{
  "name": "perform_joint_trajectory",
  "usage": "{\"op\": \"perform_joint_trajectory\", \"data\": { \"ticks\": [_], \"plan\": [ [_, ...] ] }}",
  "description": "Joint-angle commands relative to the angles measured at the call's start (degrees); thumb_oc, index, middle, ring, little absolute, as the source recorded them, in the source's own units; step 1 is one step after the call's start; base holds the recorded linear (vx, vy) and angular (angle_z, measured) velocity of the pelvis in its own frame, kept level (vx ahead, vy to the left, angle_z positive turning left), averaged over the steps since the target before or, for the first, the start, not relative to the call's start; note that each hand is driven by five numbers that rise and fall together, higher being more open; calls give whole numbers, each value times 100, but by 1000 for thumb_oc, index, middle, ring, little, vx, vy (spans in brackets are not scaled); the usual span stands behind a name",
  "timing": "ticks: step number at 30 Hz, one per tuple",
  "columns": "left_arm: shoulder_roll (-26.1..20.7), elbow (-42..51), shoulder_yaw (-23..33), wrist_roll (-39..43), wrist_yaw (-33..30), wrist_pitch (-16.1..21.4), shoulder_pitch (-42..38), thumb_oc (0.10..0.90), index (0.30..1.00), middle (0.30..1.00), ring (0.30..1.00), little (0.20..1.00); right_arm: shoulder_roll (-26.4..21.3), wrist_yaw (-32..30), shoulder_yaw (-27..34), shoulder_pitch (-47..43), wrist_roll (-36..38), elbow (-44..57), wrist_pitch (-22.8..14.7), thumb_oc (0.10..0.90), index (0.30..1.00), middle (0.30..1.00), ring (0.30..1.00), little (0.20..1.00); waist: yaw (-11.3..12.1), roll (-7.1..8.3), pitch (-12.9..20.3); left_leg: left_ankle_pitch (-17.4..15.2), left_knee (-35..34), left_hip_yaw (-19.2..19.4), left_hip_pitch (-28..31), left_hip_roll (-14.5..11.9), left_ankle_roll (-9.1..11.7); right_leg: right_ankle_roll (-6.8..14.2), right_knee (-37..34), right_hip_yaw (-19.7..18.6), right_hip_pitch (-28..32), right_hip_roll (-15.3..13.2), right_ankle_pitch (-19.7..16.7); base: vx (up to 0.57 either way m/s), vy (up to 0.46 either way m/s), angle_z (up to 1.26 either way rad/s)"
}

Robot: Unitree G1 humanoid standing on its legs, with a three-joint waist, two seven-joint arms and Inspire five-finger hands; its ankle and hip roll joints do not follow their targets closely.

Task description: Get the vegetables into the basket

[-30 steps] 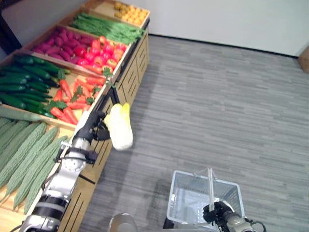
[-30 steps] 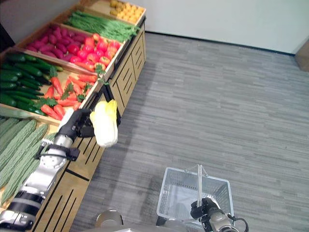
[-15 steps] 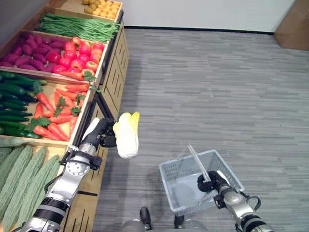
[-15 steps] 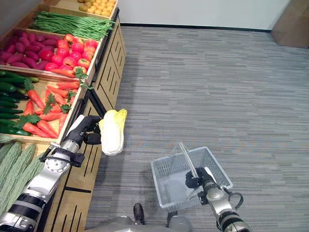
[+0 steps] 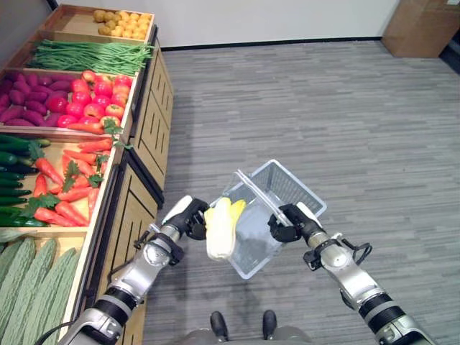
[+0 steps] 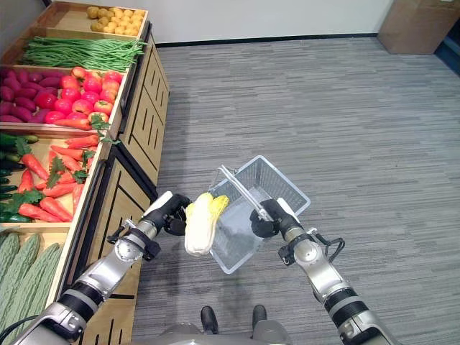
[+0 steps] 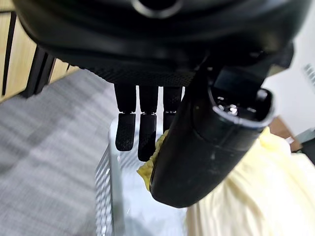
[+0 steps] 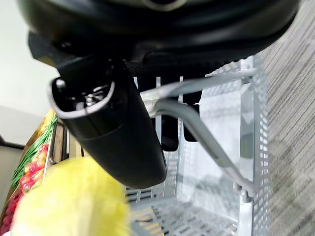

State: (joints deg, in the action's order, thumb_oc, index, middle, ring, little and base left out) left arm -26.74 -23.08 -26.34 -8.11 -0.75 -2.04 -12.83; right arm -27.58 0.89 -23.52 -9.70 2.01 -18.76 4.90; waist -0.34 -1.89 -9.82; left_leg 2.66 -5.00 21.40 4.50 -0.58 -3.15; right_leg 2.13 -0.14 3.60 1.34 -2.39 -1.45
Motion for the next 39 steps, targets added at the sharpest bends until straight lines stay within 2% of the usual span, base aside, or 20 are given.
{"op": "perform_joint_trajectory", "data": {
  "ticks": [1,7,11,17,18,19,31,39],
  "plan": [
    [-62,-295,-134,-449,-188,282,-783,400,300,300,300,300,34,94,81,-519,40,897,-757,400,300,300,300,300,82,151,385,-763,337,-118,219,72,130,523,443,120,-168,-352,423,-24,-32,-2],
    [522,-1544,-527,-920,-252,186,-1011,400,300,300,300,300,-20,463,-413,-282,174,1548,-830,400,300,300,300,300,-50,178,347,-680,217,-30,211,64,173,531,361,85,-229,-323,326,-12,-22,-6],
    [647,-1805,-649,-1122,-215,171,-1056,400,300,300,300,300,-132,671,-618,-230,225,1772,-823,400,300,300,300,300,-71,202,342,-668,213,-2,206,47,189,528,343,77,-238,-307,315,6,-18,-6],
    [920,-2349,-868,-1373,-242,155,-1263,400,300,300,300,300,-244,1000,-928,-161,905,2190,-886,400,300,300,300,300,-120,234,303,-639,220,14,200,18,215,515,378,62,-263,-302,323,1,-23,-6],
    [973,-2467,-925,-1425,-226,142,-1308,498,437,437,437,437,-274,1014,-963,-174,945,2200,-893,400,300,300,300,300,-126,232,299,-630,218,12,193,16,223,514,384,64,-273,-299,321,-5,-34,-3],
    [1060,-2663,-1006,-1535,-234,117,-1405,900,1000,1000,1000,1000,-286,1059,-1108,-231,890,2149,-875,400,300,300,300,300,-132,233,302,-617,200,2,195,11,231,505,378,73,-269,-297,320,0,0,0],
    [1133,-2823,-1107,-1673,-218,156,-1423,900,1000,1000,1000,1000,-299,1099,-1294,-327,924,2160,-885,400,300,300,300,300,-145,192,328,-609,171,-17,244,19,244,495,312,138,-187,-310,329,0,0,0],
    [1005,-2701,-985,-1605,-243,171,-1265,900,1000,1000,1000,1000,-244,1018,-1160,-46,914,1693,-779,400,300,300,300,300,-115,183,341,-606,143,-65,264,23,249,495,254,200,-127,-321,319,0,-7,4]
  ]
}}
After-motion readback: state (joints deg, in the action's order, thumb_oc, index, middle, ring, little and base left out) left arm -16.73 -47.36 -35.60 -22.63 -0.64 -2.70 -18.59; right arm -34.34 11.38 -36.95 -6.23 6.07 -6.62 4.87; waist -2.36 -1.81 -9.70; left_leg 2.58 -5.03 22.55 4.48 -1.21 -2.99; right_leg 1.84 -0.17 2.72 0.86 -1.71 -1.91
